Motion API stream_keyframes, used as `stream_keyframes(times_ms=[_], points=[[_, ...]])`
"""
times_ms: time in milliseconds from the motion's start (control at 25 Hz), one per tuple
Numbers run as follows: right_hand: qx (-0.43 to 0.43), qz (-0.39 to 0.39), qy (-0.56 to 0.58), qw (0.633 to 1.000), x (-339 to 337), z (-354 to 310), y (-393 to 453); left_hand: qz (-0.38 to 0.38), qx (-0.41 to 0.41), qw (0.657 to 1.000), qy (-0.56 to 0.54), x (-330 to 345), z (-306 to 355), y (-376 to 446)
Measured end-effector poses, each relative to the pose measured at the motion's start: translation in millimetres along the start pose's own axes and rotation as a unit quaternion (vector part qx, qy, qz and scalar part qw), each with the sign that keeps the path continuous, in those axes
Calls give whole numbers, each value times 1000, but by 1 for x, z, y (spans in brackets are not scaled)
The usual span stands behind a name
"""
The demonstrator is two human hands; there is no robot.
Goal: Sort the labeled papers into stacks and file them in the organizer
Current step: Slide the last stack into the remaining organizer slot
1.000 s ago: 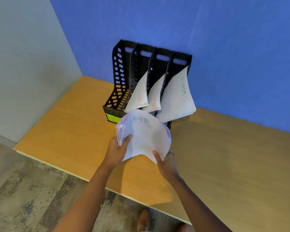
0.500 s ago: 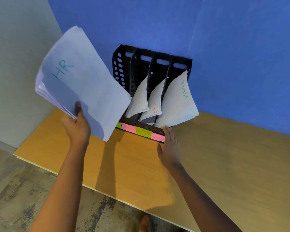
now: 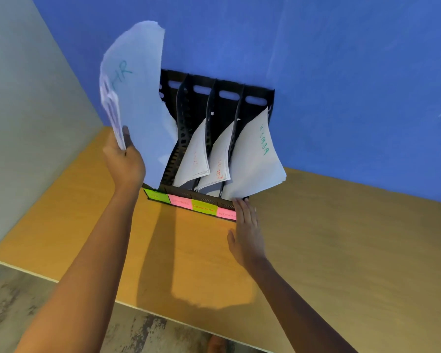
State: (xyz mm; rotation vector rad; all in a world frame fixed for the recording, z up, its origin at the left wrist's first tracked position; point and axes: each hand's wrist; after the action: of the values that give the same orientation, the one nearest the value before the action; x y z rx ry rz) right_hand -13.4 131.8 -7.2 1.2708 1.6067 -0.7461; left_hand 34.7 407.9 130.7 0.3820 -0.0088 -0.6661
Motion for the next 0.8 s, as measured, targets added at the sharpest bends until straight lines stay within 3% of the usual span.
stream_keyframes(times_ms=[280, 400, 600, 800], points=[[-3, 8, 24, 1000, -1, 1, 0, -53, -28, 998, -19, 59, -42, 24], [-7, 7, 39, 999, 0, 5, 0, -69, -31, 996, 40, 70, -62, 13], [-8, 9, 65, 998, 1, 8, 0, -112, -102, 983, 108, 65, -104, -4], [-8, -1, 52, 999, 3, 12, 0, -170, -56, 976, 126, 56, -105, -18]])
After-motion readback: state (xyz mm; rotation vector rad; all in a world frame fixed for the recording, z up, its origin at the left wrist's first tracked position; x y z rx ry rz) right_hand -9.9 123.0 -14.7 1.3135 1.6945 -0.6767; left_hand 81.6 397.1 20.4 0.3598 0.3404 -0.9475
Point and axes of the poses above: each hand's wrist, its own y-axis towards the middle knuckle, its own x-axis out of the palm, z = x × y, and after that the axes turned 4 degrees about x, right-handed
